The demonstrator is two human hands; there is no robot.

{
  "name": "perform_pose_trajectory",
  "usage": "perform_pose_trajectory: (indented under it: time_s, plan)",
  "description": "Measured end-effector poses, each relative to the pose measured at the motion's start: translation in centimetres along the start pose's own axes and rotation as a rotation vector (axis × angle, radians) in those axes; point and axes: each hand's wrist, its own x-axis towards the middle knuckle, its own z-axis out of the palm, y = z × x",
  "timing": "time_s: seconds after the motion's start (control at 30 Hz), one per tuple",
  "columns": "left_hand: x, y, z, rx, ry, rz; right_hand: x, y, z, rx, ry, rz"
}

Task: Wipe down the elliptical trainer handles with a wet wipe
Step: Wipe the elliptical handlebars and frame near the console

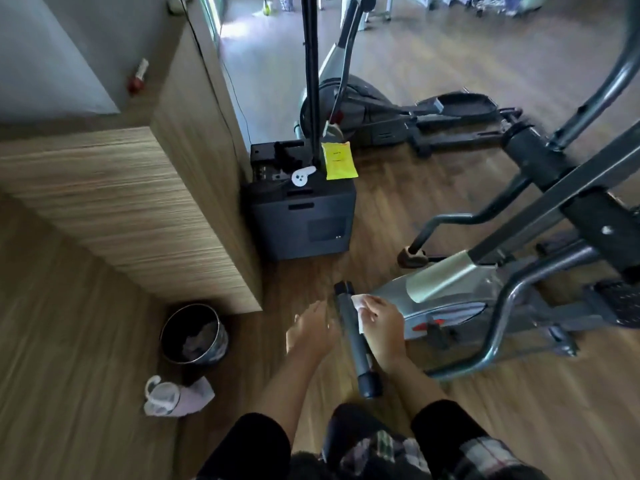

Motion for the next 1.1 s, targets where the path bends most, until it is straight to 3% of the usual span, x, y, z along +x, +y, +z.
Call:
perform_pose_trajectory:
  time_s: [0.17,0.5,0.73,0.97,1.1]
  plan:
    - [5.0,-0.4,-1.7,0.037,-0.054,0.022,4.4,-0.7,2.8,-0.006,-0.012,0.149]
    - [20.2,4.5,-7.6,0.101,-0.105,0.151,19.3,-1.1,4.7,-0.050,0.078,0.155]
    - [30.0,11.5,-10.4,0.186,-0.138,0.318,28.7,-0.8,2.1,-0.073,0.255,0.183]
    - [41.5,19.9,-12.3,0.279,-0.186,0.463,38.6,0.0,-0.3,-0.058,0.462,0.359]
    - [47.5,25.3,-14.3,0.272,-0.227,0.630,44.7,-0.7,-2.2,-0.077,0.670,0.416]
